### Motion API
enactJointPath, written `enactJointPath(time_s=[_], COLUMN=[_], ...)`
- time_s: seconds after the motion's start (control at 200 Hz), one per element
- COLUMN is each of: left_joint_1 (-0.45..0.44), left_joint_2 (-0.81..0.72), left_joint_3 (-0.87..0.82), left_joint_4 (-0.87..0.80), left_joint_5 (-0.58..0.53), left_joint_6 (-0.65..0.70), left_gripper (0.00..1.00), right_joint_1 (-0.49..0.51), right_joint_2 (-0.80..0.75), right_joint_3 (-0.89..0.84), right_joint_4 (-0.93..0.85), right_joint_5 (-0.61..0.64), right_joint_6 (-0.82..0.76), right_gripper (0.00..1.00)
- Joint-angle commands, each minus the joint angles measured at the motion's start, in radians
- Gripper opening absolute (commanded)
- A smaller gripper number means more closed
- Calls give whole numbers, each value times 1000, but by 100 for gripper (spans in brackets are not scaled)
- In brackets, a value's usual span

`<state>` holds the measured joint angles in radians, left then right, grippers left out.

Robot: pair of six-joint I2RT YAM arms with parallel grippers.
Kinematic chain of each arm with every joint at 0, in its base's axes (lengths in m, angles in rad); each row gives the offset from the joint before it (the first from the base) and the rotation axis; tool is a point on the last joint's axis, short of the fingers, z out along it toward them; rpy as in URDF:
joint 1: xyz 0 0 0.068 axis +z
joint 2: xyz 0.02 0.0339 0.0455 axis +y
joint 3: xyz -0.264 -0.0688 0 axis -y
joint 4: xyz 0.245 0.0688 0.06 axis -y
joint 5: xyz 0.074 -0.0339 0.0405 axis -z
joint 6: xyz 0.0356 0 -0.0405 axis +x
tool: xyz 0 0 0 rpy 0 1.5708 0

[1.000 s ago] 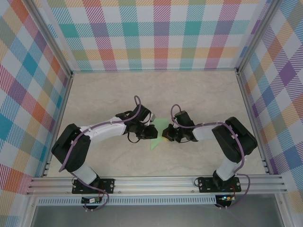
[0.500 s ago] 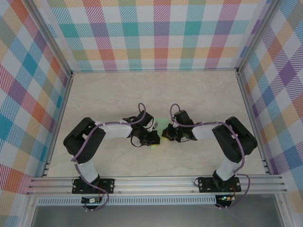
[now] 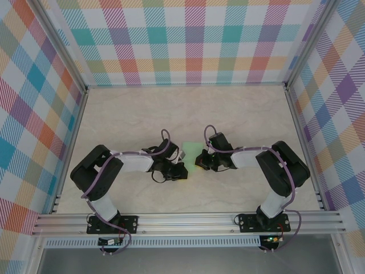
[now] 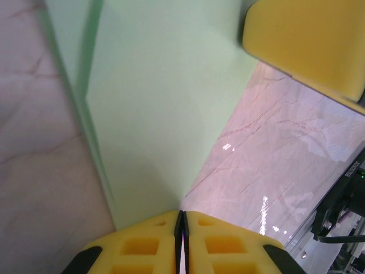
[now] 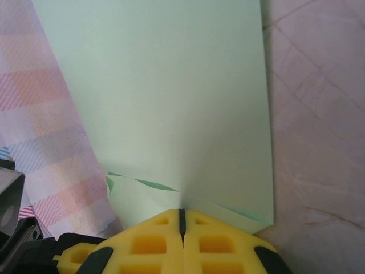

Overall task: Fold a paper plane with a square sheet of paper (pick it up from the middle)
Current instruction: Third fold the triangle at the center of the table.

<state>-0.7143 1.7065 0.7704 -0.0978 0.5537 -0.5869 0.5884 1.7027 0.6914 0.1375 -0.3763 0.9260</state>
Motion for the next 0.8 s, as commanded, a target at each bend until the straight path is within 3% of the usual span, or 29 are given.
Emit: enactJointPath(time_s=[0.0, 0.24, 0.51, 0.795], left_joint_1=[7, 15, 15, 15], left_joint_2=[-3, -53, -233, -71], left_joint_3=[-63, -96, -52, 70], left_joint_4=[-136, -162, -127, -68], left_joint_5=[-16, -44, -46, -49], left_joint_6=[-5, -28, -40, -31], left_gripper=[12, 12, 14, 14], right_joint_1=[-4, -4, -4, -4], right_joint_2=[14, 9, 11, 7], right_joint_3=[-13, -9, -4, 10], right_joint_4=[-124, -128, -110, -111], right_joint_5=[89, 85, 80, 79], right_joint_6=[-29, -29, -9, -5], right_gripper=[0, 0, 0, 0])
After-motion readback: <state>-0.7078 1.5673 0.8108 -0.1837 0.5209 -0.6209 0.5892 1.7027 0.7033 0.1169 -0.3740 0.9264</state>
